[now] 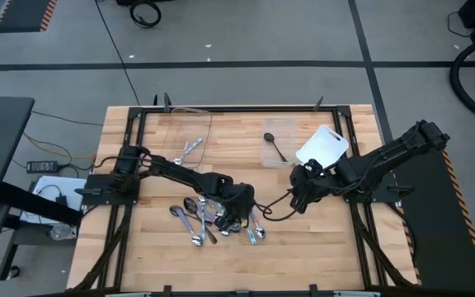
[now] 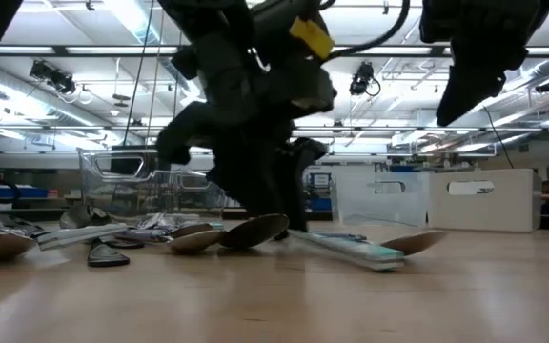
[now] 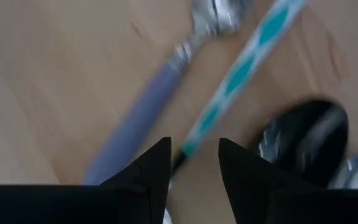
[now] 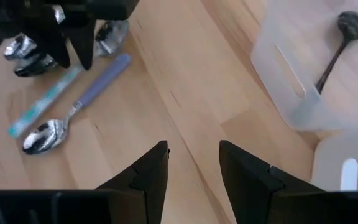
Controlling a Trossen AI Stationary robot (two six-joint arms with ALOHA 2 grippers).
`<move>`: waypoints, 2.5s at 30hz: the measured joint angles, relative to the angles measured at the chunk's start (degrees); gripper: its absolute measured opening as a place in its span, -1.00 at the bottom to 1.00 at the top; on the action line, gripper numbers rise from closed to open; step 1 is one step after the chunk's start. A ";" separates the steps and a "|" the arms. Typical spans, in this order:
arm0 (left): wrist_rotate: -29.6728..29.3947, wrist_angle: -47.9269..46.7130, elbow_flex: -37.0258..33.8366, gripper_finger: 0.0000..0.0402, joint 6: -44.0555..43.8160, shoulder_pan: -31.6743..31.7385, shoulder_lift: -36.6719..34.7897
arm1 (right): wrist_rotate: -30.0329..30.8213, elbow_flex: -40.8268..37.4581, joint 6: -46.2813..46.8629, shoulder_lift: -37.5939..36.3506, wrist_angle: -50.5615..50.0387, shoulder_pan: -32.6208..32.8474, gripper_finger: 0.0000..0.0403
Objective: Sort silverware by color (type)
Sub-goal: Put the green pattern spoon into the transparent bin
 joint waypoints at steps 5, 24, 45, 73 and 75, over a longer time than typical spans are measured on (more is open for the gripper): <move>0.34 -0.34 0.15 -0.30 0.21 0.38 1.03 | 0.21 -0.54 -0.01 -0.02 0.90 0.00 -0.24; -1.67 -2.53 0.07 -0.90 2.20 -0.10 0.42 | 1.92 -0.66 -1.09 0.24 1.57 -0.01 -0.24; -6.45 -9.31 -0.07 -0.90 -7.76 -0.12 -13.80 | 3.23 -0.66 -5.64 0.24 1.54 -0.52 -0.24; -24.04 -23.56 0.02 -0.90 -23.49 9.21 -28.55 | 8.84 -0.65 -21.52 0.22 18.28 -0.52 -0.24; -25.28 -24.96 0.04 -0.90 -25.95 11.19 -28.55 | 9.40 -0.66 -23.80 0.22 19.82 -0.52 -0.24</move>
